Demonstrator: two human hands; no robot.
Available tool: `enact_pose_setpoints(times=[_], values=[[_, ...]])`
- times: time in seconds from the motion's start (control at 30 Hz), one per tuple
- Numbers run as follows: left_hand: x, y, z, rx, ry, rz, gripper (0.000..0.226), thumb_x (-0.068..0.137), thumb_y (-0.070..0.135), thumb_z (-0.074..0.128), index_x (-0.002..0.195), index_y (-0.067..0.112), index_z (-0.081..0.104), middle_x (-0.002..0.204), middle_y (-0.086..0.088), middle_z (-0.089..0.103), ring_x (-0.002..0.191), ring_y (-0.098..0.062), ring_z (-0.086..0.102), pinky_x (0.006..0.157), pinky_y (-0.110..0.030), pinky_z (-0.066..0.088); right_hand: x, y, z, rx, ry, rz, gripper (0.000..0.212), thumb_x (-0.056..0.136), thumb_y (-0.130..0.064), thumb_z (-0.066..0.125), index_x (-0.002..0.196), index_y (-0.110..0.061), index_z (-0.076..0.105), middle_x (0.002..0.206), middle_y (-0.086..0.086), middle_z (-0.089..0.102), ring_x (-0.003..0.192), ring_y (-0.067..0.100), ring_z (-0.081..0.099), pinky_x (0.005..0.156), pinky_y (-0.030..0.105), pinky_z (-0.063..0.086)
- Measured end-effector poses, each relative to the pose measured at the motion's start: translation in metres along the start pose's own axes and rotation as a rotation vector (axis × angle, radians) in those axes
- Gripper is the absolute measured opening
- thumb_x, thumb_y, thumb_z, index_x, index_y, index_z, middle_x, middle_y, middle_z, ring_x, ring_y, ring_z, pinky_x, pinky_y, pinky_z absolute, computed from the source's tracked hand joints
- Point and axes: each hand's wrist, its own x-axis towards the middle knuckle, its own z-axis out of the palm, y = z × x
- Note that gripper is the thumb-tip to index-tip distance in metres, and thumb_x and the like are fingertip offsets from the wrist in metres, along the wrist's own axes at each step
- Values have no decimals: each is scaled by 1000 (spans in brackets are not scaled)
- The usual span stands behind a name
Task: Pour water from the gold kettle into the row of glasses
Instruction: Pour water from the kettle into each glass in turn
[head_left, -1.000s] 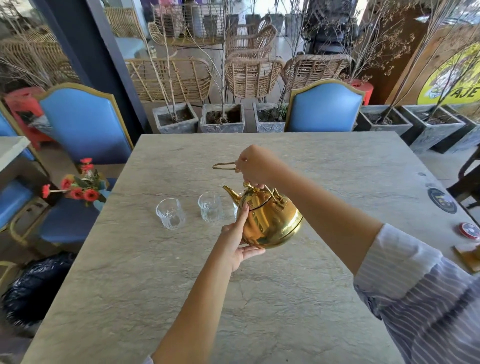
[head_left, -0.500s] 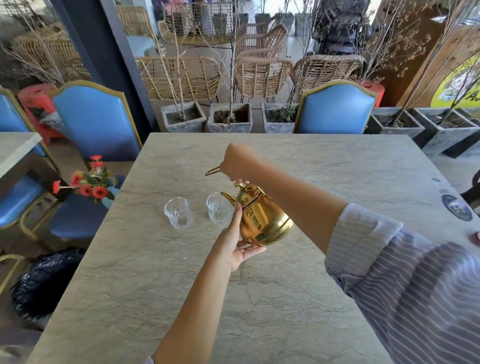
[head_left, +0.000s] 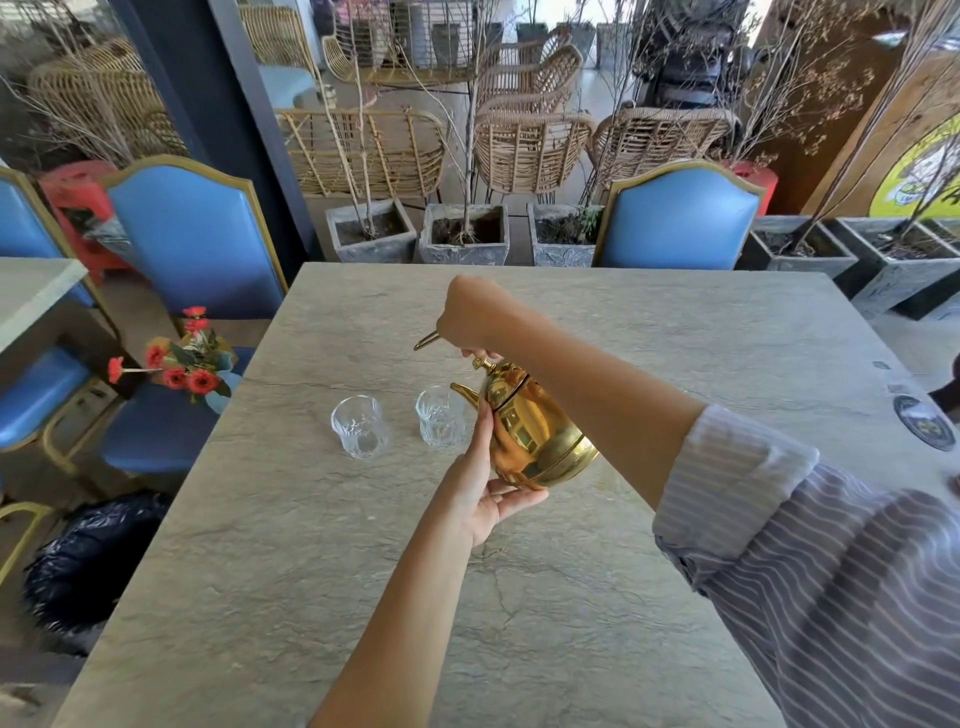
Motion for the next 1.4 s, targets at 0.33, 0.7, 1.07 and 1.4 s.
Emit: enact_pose_setpoints(times=[0.33, 0.7, 1.07, 1.4], values=[[-14, 3, 16, -5, -36, 33, 60, 86, 65, 54, 107, 10, 61, 106, -17, 68, 107, -35, 67, 94, -54, 55, -1, 4, -12, -23, 46, -46, 38, 91, -6, 44, 54, -9, 49, 23, -3, 46, 12, 3, 39, 36, 21, 36], [-26, 2, 32, 24, -86, 57, 53, 90, 65, 48, 103, 15, 61, 100, -16, 69, 97, -30, 69, 86, -48, 60, -10, 9, -26, -15, 72, -51, 33, 90, -4, 44, 58, -8, 47, 39, 0, 55, 22, 5, 48, 38, 23, 40], [-26, -1, 36, 66, -90, 67, 57, 89, 66, 46, 104, 14, 63, 97, -18, 71, 89, -27, 72, 80, -44, 62, -12, 14, -27, -4, 88, -46, 28, 89, -3, 44, 63, -11, 39, 62, 5, 55, 48, 16, 56, 46, 26, 44], [-19, -1, 29, 94, -66, 76, 56, 89, 66, 48, 101, 14, 64, 96, -18, 72, 90, -27, 72, 82, -45, 62, -8, 17, -19, 26, 99, -36, 26, 86, -3, 46, 60, -10, 47, 63, 7, 59, 53, 20, 55, 52, 28, 49]])
